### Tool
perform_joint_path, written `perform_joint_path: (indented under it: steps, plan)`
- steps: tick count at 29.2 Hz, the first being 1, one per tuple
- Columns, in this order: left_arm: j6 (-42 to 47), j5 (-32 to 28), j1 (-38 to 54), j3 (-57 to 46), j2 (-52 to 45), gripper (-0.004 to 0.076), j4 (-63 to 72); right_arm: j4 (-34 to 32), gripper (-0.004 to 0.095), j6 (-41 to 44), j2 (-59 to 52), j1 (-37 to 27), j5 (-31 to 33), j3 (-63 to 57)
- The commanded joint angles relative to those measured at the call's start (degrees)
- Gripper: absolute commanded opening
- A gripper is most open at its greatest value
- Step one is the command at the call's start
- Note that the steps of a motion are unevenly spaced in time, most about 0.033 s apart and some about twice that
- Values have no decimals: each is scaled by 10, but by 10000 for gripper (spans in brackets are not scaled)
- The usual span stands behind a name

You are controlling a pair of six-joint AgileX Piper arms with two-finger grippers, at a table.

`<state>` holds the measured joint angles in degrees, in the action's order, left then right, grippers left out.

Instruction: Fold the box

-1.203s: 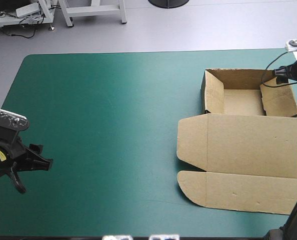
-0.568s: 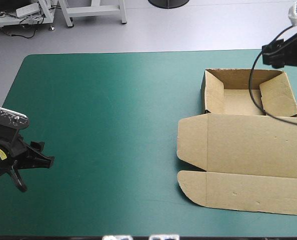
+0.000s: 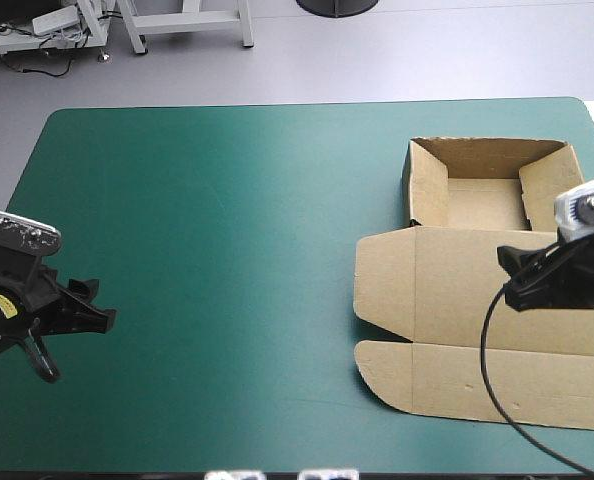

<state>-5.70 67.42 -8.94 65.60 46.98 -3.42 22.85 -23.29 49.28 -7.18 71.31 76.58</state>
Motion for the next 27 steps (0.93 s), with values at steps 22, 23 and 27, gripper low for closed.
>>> perform_joint_path:
  steps: [22, 23, 27]
  plan:
    - [-29, -170, 1, -125, -64, 387, 60, 84, 597, -130, -107, 16, -116, -211]
    - [-29, -171, 1, -128, -66, 387, 60, 78, 597, -130, -107, 23, -116, -211]
    - [-29, -171, 1, -130, -66, 387, 60, 32, 597, -113, -107, 60, -118, -212]
